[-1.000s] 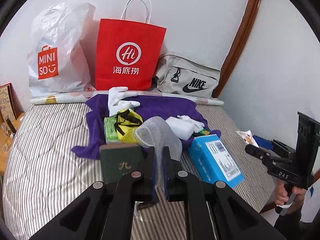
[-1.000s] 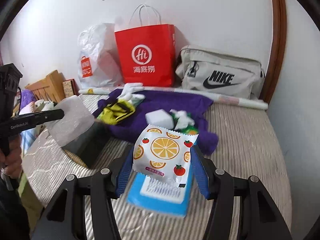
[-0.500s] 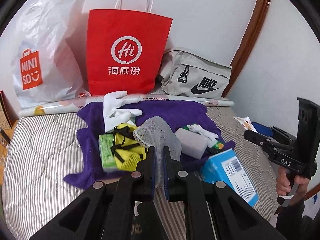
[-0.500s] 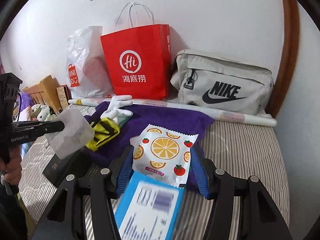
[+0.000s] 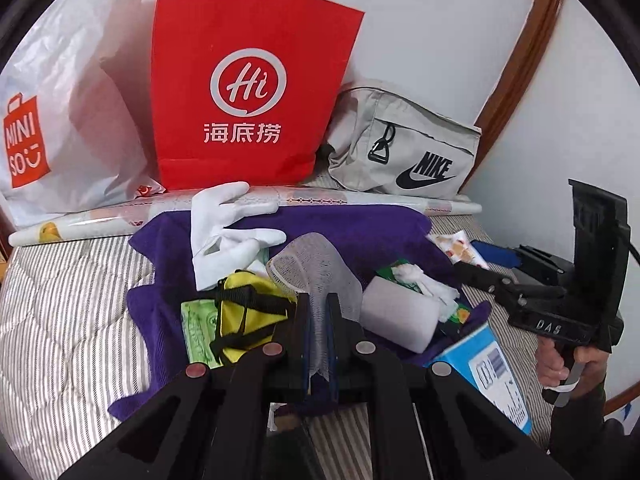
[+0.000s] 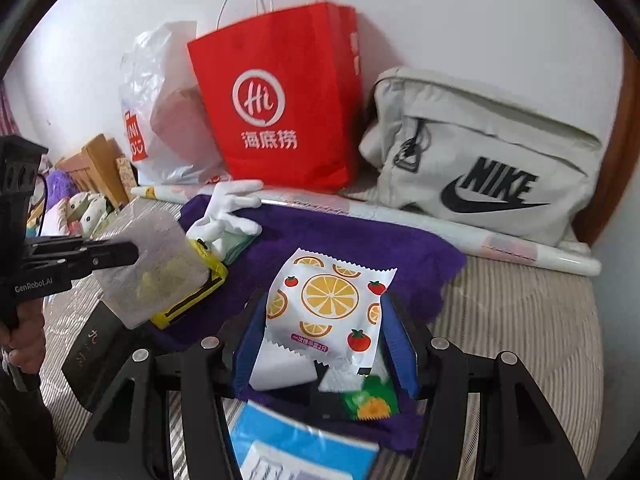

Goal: Organize soft objects
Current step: 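Carry the mesh bag and snack packet over the towel and open both tools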

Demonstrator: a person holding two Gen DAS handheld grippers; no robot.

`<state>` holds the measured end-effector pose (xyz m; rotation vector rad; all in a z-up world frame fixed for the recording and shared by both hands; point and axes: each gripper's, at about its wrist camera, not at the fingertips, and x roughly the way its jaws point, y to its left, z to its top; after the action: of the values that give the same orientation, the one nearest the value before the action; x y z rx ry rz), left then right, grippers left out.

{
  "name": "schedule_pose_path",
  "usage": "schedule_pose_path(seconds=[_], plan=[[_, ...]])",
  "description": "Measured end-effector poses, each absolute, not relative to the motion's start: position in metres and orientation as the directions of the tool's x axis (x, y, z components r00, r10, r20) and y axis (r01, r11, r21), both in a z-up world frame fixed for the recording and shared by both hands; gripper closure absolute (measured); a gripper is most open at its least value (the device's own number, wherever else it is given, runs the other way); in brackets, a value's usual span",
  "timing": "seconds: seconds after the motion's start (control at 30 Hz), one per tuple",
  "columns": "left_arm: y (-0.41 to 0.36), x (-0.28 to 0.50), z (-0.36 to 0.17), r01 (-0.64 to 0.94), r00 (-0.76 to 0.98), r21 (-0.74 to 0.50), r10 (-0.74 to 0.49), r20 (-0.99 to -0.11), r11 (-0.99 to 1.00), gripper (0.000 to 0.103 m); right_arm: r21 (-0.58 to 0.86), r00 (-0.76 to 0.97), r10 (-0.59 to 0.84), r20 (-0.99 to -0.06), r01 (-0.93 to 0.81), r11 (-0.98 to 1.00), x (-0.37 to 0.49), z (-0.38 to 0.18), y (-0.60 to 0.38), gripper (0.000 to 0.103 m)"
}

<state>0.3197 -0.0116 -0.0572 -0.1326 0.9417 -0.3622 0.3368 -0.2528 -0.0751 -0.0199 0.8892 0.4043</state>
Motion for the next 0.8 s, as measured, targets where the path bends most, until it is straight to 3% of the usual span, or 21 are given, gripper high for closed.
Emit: schedule_pose_path(seconds=[0.4, 0.53, 0.6, 0.67, 0.8], plan=[[-0.014, 0.343, -0.082, 0.250, 0.483, -0.276, -0.367, -0.795, 0.928, 0.094, 0.157, 0.414, 0.359, -0.837, -0.448, 0.880, 0.369, -0.115, -0.207, 0.045], [-0.014, 0.347, -0.085, 0.247, 0.476, -0.271, -0.360, -0.802, 0.930, 0.093, 0.153, 0.391, 0.349, -0.851, -0.452, 0.879, 0.370, -0.122, -0.204, 0.040], [-0.015, 0.348, -0.087, 0.246, 0.471, -0.270, -0.359, -0.806, 0.931, 0.091, 0.153, 0.384, 0.345, -0.857, -0.450, 0.880, 0.370, -0.122, -0.205, 0.035], [-0.015, 0.347, -0.086, 0.245, 0.486, -0.247, -0.339, -0.806, 0.938, 0.077, 0.144, 0.387, 0.340, -0.857, -0.453, 0.880, 0.369, -0.122, -0.205, 0.027], [-0.011, 0.346, -0.083, 0.234, 0.498, -0.250, -0.337, -0.799, 0.940, 0.066, 0.111, 0.418, 0.323, -0.849, -0.456, 0.883, 0.363, -0.117, -0.205, 0.025]])
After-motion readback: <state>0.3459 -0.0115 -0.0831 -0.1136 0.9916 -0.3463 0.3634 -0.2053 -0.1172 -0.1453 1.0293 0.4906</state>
